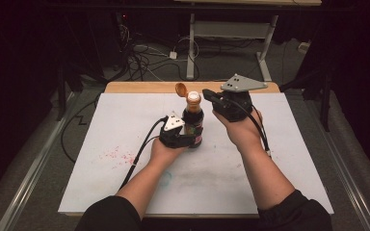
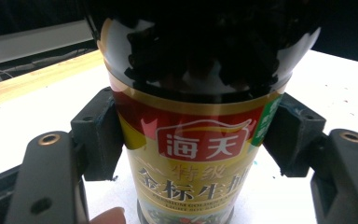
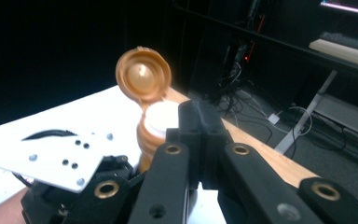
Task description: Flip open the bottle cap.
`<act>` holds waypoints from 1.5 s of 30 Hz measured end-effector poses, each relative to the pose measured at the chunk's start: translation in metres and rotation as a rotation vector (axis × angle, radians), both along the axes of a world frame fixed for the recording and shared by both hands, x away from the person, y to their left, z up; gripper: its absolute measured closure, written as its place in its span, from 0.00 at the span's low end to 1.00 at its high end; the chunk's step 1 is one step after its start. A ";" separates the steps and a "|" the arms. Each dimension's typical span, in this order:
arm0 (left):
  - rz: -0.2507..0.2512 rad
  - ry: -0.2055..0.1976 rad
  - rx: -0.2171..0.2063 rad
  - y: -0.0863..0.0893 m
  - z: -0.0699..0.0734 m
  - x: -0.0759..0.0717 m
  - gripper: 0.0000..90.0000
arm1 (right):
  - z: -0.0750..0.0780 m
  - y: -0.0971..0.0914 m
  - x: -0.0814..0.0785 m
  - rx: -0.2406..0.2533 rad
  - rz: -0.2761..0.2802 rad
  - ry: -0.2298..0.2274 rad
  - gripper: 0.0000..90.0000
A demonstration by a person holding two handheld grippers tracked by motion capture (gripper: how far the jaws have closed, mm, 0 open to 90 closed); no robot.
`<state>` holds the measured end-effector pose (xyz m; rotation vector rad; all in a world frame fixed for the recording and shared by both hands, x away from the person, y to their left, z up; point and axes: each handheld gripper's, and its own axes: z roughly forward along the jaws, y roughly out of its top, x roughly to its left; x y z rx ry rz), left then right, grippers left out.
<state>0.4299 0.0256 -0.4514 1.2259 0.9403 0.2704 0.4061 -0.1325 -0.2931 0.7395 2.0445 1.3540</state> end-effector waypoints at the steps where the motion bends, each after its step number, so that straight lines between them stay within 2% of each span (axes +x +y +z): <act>1: -0.001 -0.001 0.003 0.000 0.000 0.000 0.32 | -0.002 -0.002 0.000 0.004 -0.005 0.003 1.00; 9: -0.001 0.005 -0.002 0.000 0.000 0.000 0.32 | -0.022 -0.020 0.002 0.009 -0.033 0.037 1.00; 13: -0.003 0.010 0.000 0.000 0.001 0.000 0.31 | -0.037 -0.026 0.003 0.018 -0.045 0.048 1.00; 15: -0.007 0.012 0.001 0.001 0.001 0.001 0.31 | -0.045 -0.030 0.005 0.031 -0.036 0.069 0.84; 19: -0.023 0.021 0.001 0.003 0.002 0.000 0.30 | -0.061 -0.034 0.007 0.037 -0.033 0.076 0.62; 21: -0.036 0.048 0.000 0.004 0.001 0.001 0.26 | -0.069 -0.036 0.009 0.039 -0.028 0.090 0.50; 23: -0.040 0.069 0.018 0.005 -0.002 0.001 0.19 | -0.076 -0.037 0.010 0.043 -0.031 0.091 0.37; 27: -0.046 0.078 0.049 0.007 -0.008 -0.002 0.11 | -0.090 -0.041 0.010 0.063 -0.030 0.102 0.19; 30: -0.052 0.098 0.045 0.011 -0.011 -0.005 0.04 | -0.100 -0.043 0.009 0.058 -0.025 0.125 0.12; 32: -0.053 0.113 0.050 0.014 -0.015 -0.007 0.00 | -0.107 -0.044 0.008 0.058 -0.034 0.131 0.02; 34: -0.058 0.133 0.058 0.017 -0.019 -0.009 0.00 | -0.116 -0.046 0.007 0.050 -0.045 0.145 0.00; 40: -0.028 0.151 0.065 0.033 -0.027 -0.017 0.00 | -0.137 -0.055 0.003 0.039 -0.072 0.178 0.00; 45: -0.006 0.173 0.084 0.051 -0.034 -0.026 0.00 | -0.155 -0.065 -0.004 0.031 -0.097 0.186 0.00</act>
